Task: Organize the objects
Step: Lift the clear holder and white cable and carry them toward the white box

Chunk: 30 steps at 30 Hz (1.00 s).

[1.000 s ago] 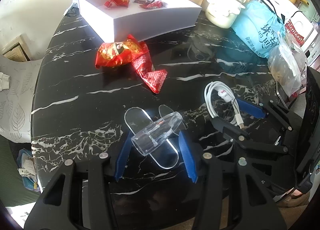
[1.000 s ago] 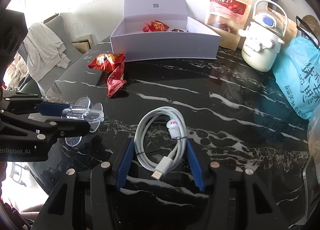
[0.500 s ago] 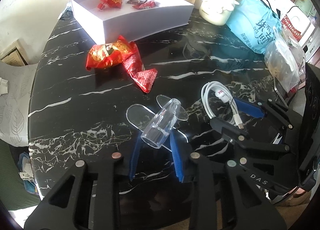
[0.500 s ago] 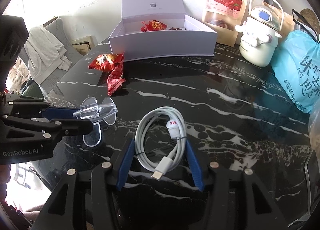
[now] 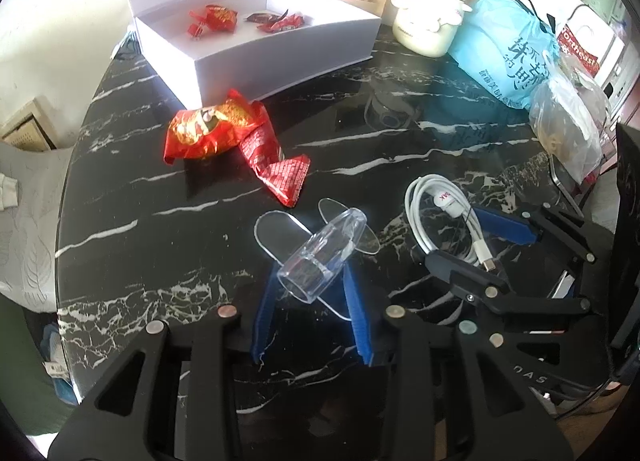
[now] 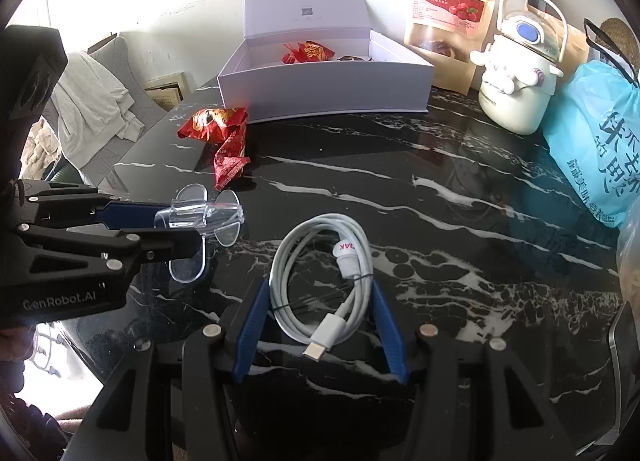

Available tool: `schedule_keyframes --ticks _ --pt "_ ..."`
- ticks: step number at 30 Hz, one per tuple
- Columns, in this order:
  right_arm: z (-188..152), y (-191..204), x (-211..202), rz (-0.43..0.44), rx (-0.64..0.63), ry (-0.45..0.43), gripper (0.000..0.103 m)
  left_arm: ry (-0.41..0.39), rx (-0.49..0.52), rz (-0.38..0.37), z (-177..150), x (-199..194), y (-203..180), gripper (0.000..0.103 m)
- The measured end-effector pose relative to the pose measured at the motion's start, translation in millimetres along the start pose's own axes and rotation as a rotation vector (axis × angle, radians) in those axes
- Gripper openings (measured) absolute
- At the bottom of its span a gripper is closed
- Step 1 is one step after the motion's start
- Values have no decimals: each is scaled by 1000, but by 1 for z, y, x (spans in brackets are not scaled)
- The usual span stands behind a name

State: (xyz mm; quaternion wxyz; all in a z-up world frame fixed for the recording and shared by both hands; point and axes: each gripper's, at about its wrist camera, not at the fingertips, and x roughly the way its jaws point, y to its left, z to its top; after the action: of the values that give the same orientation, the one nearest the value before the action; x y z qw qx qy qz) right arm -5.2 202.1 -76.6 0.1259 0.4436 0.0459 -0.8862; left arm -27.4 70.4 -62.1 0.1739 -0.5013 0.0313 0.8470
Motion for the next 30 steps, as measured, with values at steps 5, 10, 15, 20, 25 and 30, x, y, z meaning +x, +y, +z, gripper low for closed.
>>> schedule_keyframes --ticks 5,10,15,20,25,30 --pt "0 0 0 0 1 0 53 -8 38 -3 -1 -2 -8 28" --pt "1 -4 -1 15 22 -1 53 -23 51 -16 1 -7 -13 25" --pt "0 -8 -3 16 35 -2 53 -33 46 -11 2 -12 -13 25" --pt "-3 -9 -5 19 43 -4 53 -19 8 -43 -1 -10 -5 24" --pt "-2 -8 -7 29 39 -9 53 -39 4 -45 0 -18 -5 23" --pt "2 -9 -15 34 48 -35 53 -75 -30 -61 2 -28 -1 22"
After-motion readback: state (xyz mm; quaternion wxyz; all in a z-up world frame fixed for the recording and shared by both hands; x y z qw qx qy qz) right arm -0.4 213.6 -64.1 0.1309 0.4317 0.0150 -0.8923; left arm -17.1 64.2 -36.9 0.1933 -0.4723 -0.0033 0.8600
